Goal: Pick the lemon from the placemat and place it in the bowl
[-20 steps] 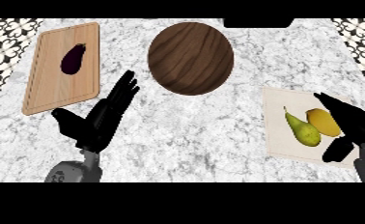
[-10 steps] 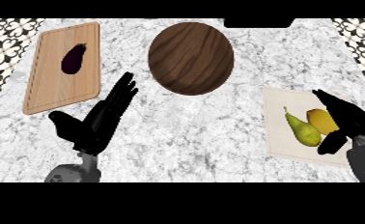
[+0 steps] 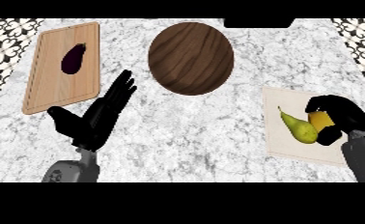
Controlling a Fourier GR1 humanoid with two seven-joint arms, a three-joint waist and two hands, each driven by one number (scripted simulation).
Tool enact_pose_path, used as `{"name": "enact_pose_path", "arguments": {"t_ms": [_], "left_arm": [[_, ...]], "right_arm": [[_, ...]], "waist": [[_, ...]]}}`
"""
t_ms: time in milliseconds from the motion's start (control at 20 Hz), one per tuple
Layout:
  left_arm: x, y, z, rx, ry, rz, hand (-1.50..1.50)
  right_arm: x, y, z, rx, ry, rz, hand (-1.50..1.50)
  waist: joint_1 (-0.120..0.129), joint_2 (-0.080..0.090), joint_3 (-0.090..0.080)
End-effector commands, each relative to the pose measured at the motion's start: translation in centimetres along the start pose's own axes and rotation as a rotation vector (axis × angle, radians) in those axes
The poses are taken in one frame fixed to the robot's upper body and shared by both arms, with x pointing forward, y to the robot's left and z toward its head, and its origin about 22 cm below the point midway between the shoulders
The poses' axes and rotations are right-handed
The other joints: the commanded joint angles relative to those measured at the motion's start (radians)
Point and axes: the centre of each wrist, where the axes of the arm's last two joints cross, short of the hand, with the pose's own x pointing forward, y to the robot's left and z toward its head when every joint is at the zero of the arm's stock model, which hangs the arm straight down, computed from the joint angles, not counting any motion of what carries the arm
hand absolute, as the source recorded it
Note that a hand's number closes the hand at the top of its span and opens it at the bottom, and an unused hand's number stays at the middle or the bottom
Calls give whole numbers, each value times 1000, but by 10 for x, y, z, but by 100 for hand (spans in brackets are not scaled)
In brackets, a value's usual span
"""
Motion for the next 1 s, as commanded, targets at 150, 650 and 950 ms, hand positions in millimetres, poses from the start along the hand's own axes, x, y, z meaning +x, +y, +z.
{"name": "enact_pose_path", "arguments": {"t_ms": [150,650,950], "left_arm": [[5,3,7,-20,6,-14,0],[11,-4,-9,15,-12,-4,0],[3,-15,-14,-101,4,-17,0]], "right_arm": [[1,16,-12,2,-58,20,150],[81,10,15,-163,-30,93,150],[237,35,14,-142,24,12,150]], "waist": [[4,1,3],[-11,-6,1],[110,6,-1]]}}
